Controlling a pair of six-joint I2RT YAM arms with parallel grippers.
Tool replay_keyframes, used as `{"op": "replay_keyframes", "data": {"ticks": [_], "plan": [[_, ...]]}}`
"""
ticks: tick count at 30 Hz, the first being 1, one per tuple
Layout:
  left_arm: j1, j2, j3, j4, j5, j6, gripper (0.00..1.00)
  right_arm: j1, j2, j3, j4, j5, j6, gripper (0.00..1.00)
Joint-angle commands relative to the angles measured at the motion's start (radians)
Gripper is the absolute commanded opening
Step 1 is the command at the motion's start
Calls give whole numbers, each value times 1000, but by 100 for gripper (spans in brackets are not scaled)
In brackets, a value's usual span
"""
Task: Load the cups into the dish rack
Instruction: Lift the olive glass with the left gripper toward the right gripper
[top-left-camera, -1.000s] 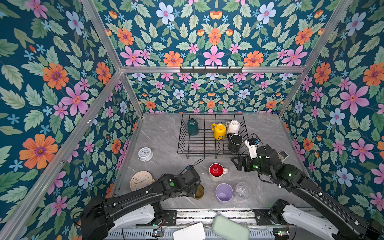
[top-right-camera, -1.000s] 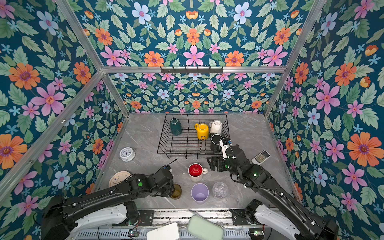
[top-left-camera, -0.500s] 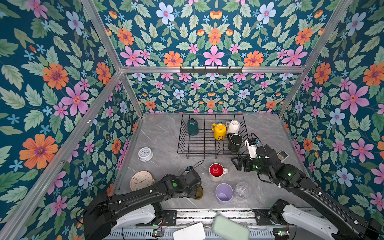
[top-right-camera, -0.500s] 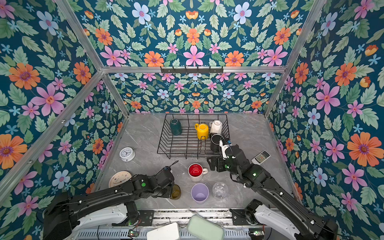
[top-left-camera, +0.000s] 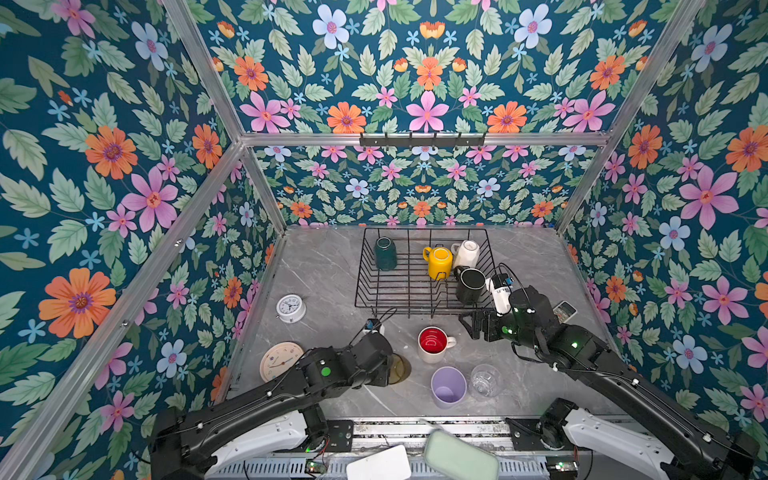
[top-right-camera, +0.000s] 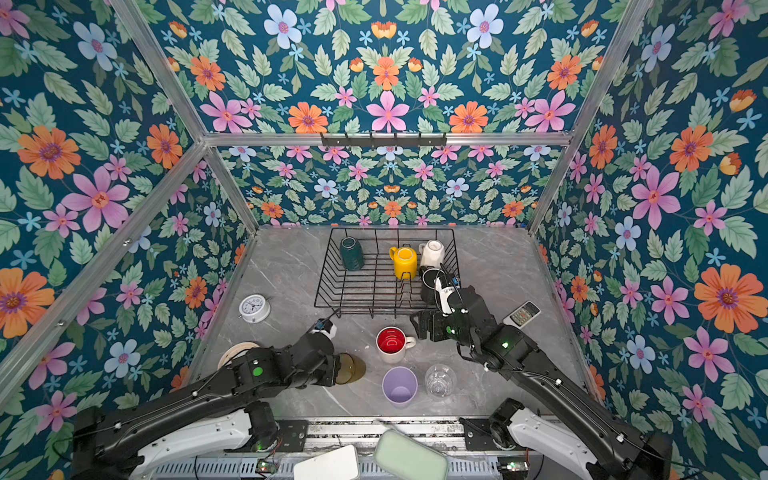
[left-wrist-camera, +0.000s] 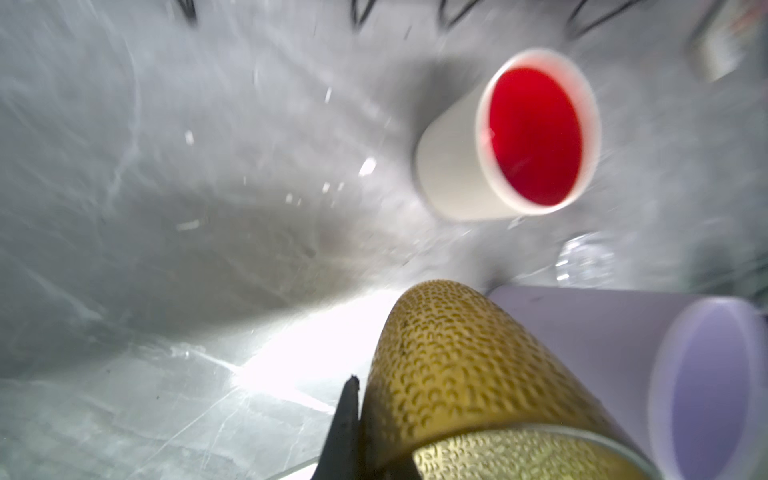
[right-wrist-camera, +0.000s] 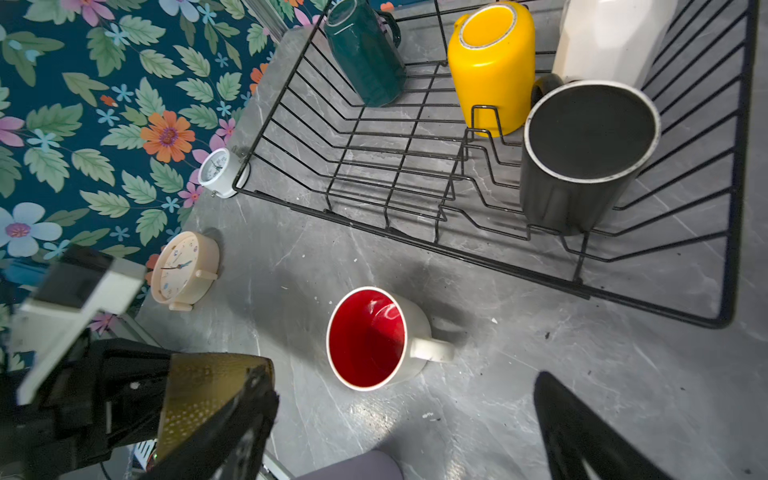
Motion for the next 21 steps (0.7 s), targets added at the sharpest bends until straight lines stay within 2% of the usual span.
{"op": "replay_keyframes", "data": {"ticks": [1, 8, 13, 16, 21], "plan": [[2, -85, 39, 18, -72, 52, 0, 1, 0, 4, 73, -79, 7, 96], [4, -159, 37, 257, -27, 165, 0, 1, 6, -20, 223, -258, 39, 96], [50, -148, 0, 433, 85, 204, 0, -3, 0, -57, 335, -385, 78, 97], [142, -131, -17, 524, 229, 212, 0, -22, 1, -74, 397, -476, 115, 97], [370, -116, -102, 748, 599, 145, 0, -55, -2, -108, 473, -565, 165, 97]]}}
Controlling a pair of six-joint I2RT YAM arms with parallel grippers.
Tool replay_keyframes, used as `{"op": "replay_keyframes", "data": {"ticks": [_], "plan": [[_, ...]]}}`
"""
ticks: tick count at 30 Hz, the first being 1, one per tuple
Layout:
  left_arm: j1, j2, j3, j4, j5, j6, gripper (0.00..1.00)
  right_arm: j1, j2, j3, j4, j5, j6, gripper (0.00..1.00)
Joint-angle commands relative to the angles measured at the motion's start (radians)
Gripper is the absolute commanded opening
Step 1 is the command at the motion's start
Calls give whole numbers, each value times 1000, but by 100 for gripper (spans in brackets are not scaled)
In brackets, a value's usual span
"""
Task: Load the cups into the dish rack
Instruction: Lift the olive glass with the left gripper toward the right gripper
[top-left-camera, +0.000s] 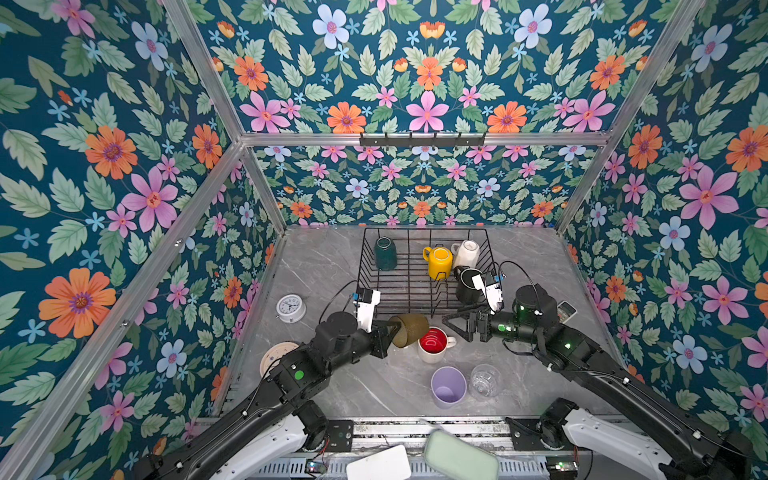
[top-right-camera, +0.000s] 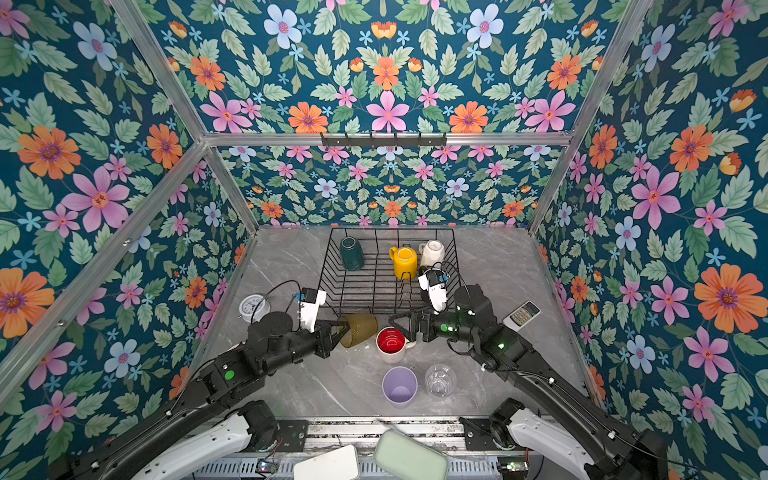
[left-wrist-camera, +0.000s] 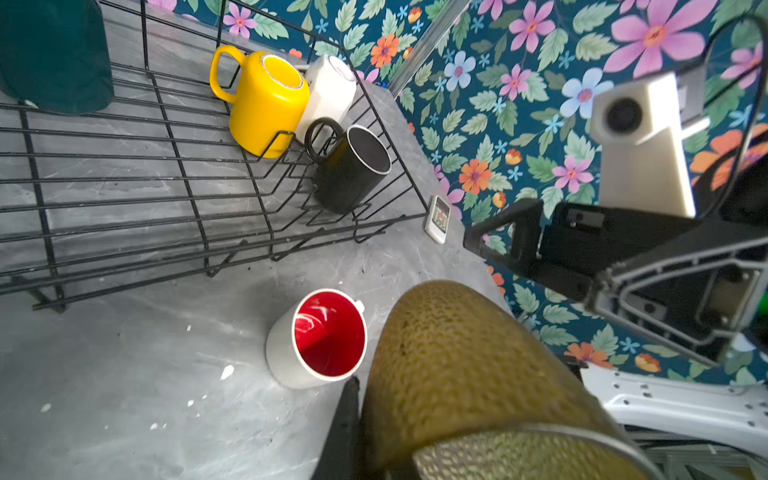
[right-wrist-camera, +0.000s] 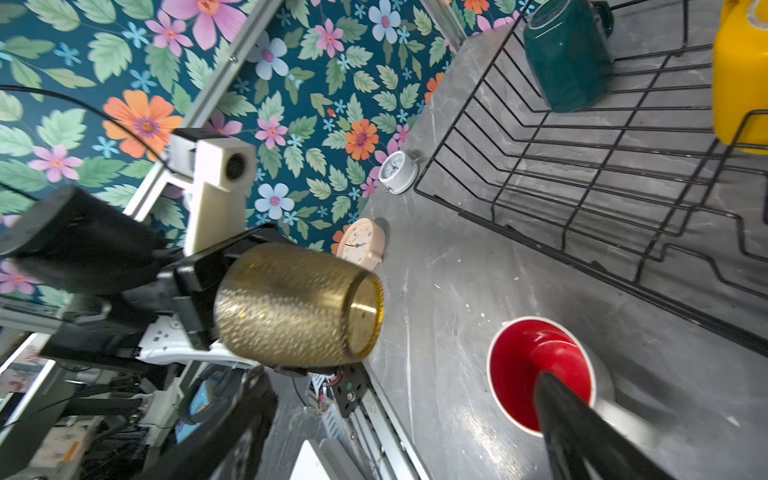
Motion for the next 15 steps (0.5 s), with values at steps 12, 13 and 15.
{"op": "replay_keyframes", "data": {"ticks": [12, 13, 15], "plan": [[131, 161, -64, 455, 530, -93, 0, -9, 90, -1, 228, -263, 122, 95], [132, 168, -67, 467, 535, -99, 0, -9, 95, -1, 242, -273, 129, 95], [136, 179, -72, 492, 545, -107, 0, -7, 107, 0, 263, -293, 144, 95]]}}
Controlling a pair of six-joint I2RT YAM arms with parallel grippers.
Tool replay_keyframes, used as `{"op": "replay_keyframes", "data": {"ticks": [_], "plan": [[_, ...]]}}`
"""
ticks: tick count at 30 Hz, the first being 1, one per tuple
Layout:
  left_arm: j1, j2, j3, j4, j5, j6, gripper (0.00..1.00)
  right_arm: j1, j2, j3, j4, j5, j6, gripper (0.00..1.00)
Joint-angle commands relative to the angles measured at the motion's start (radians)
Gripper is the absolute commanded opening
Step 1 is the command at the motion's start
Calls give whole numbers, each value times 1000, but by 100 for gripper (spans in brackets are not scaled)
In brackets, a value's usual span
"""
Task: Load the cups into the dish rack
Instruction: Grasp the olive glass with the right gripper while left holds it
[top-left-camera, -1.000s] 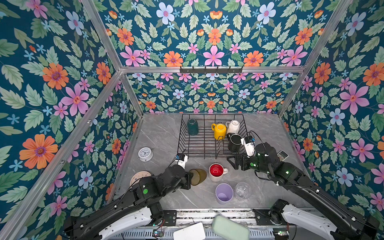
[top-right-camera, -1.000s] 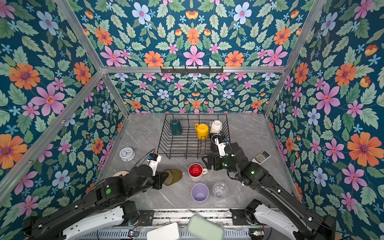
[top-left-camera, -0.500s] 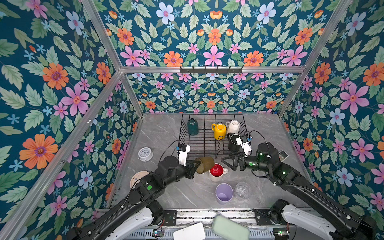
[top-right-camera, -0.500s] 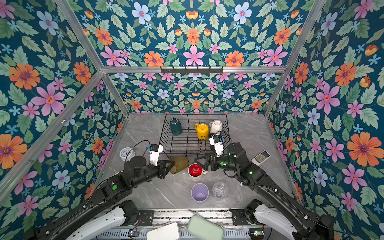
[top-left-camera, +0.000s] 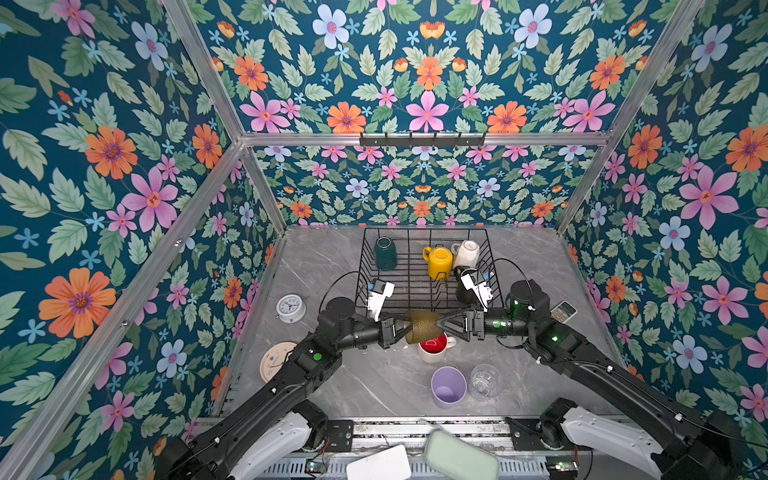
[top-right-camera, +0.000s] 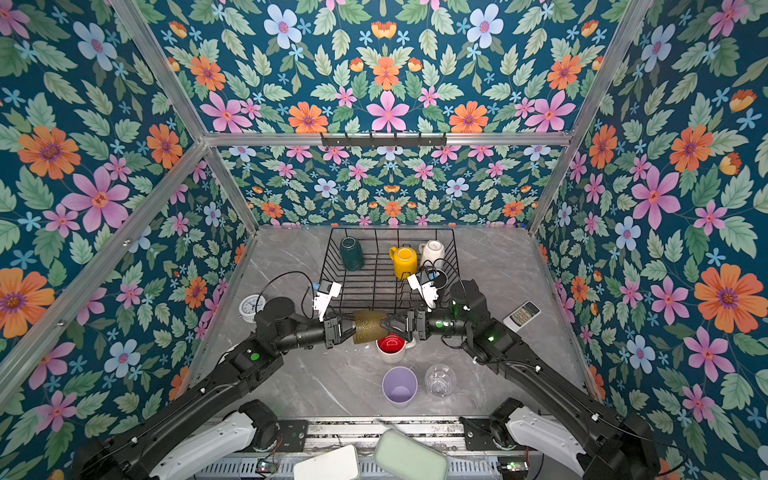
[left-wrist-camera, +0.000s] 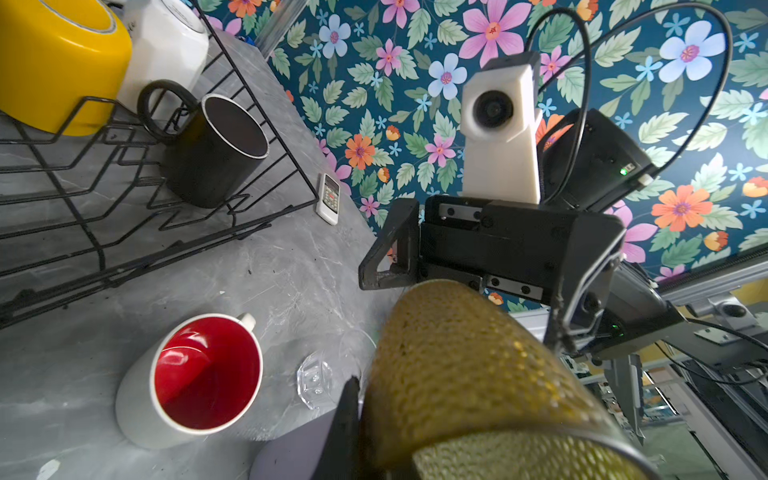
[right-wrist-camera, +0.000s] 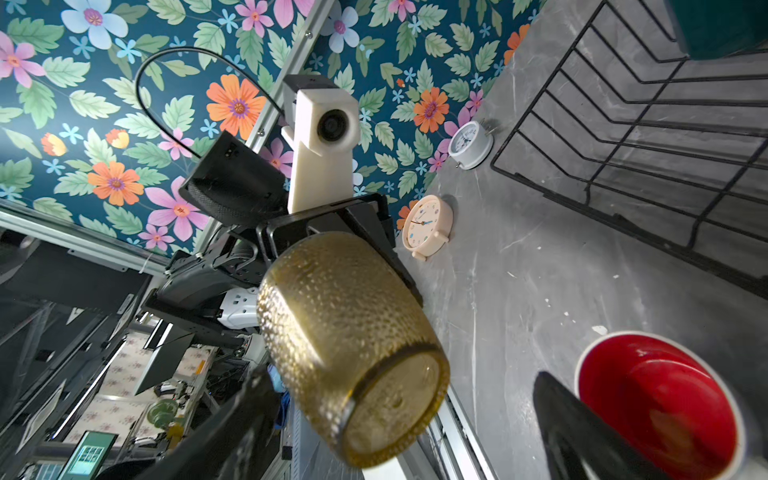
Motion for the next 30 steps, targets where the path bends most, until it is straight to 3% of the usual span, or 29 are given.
{"op": "replay_keyframes", "data": {"ticks": [1, 19, 30], "plan": [[6, 12, -3, 103, 59, -15, 0, 2, 13, 7, 91, -64, 33, 95], [15, 69, -16, 244, 127, -71, 0, 81, 121, 21, 232, -103, 108, 91], [15, 93, -13, 275, 146, -82, 0, 88, 147, 29, 230, -115, 114, 77]]}}
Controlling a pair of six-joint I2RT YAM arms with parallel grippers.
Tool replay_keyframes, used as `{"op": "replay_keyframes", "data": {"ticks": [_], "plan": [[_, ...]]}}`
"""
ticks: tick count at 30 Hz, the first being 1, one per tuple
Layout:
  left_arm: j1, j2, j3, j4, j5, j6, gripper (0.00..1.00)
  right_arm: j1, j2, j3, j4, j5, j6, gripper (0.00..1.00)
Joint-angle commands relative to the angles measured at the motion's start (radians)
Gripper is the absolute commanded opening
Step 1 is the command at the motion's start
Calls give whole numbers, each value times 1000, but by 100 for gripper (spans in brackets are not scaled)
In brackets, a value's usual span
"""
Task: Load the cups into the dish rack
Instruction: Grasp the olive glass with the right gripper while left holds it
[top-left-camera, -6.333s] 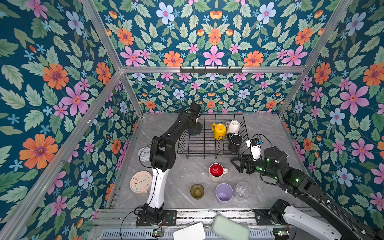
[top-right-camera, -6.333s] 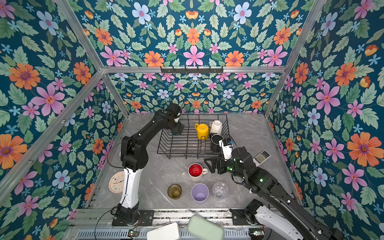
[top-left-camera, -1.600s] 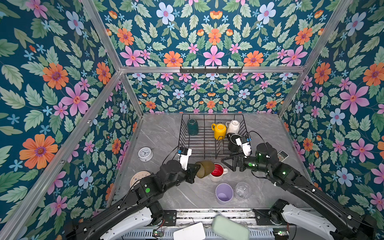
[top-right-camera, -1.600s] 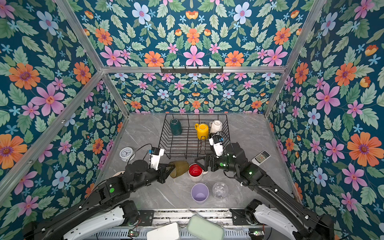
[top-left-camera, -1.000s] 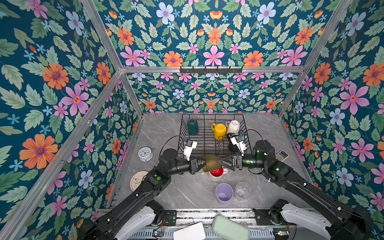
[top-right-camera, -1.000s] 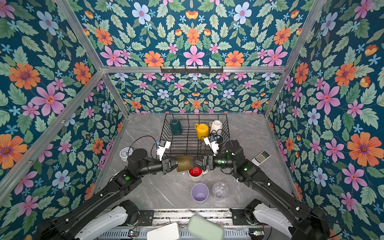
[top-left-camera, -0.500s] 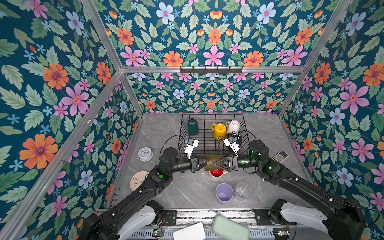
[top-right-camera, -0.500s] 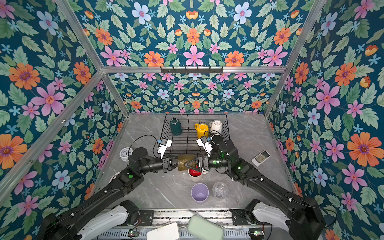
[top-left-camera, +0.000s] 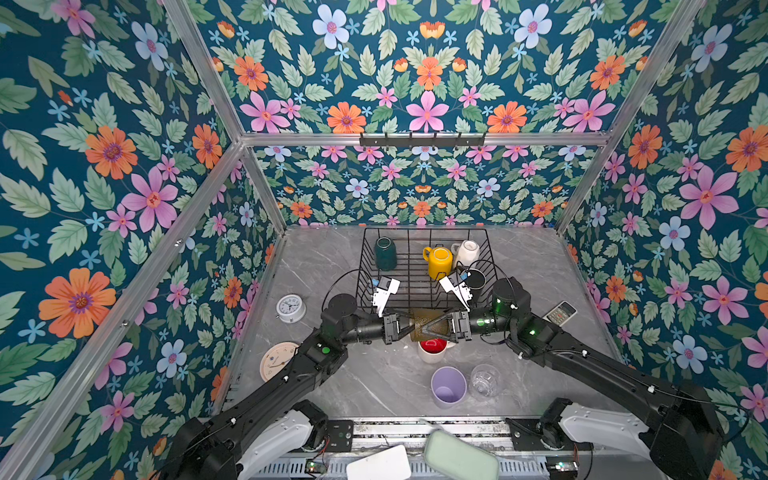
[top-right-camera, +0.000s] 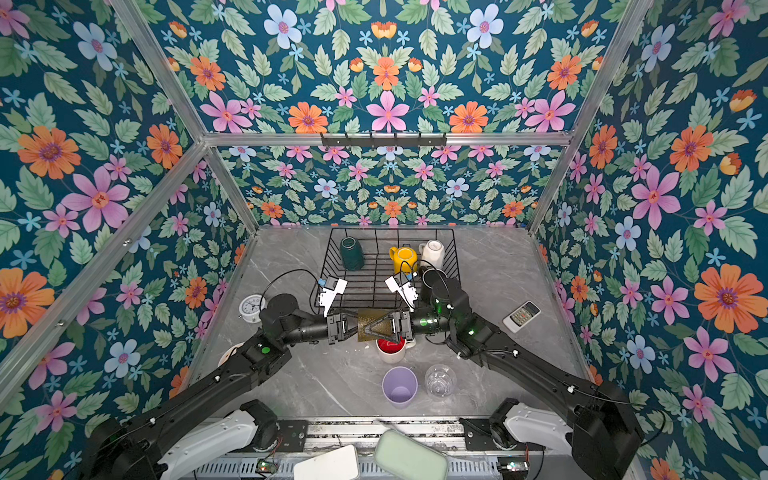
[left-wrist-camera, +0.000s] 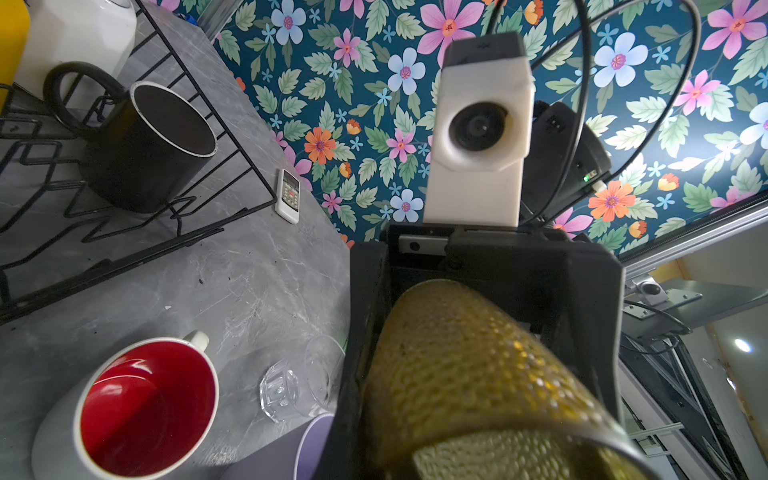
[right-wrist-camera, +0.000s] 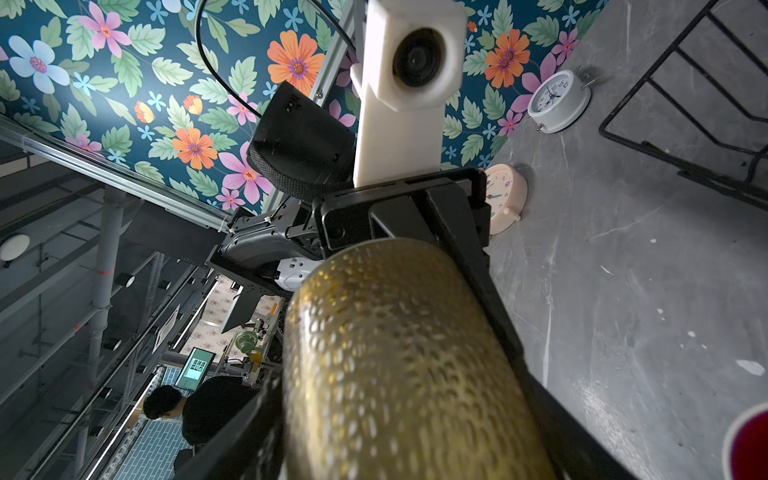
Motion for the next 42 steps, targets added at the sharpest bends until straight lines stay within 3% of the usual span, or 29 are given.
{"op": "replay_keyframes", "data": {"ticks": [1, 15, 24, 29, 31, 34, 39, 42], "plan": [[-1, 3, 5, 71, 30, 0, 0, 1, 2, 5, 22, 6, -2, 74], [0, 8, 1, 88, 47, -11, 0, 2, 10, 17, 8, 1, -5, 39], [0, 14, 4, 77, 43, -9, 0, 1, 14, 30, -20, 0, -13, 0], [2, 8, 7, 48, 33, 2, 4, 1, -5, 36, -50, 18, -27, 0], [2, 5, 11, 21, 23, 15, 11, -1, -17, 43, -74, 32, -40, 0], [3, -5, 13, 2, 13, 25, 30, -4, -36, 49, -103, 47, -52, 0], [6, -25, 22, -71, -21, 60, 76, -31, -71, 53, -131, 51, -52, 0], [8, -56, 26, -142, -73, 103, 88, -63, -104, 57, -182, 54, -59, 0]]}}
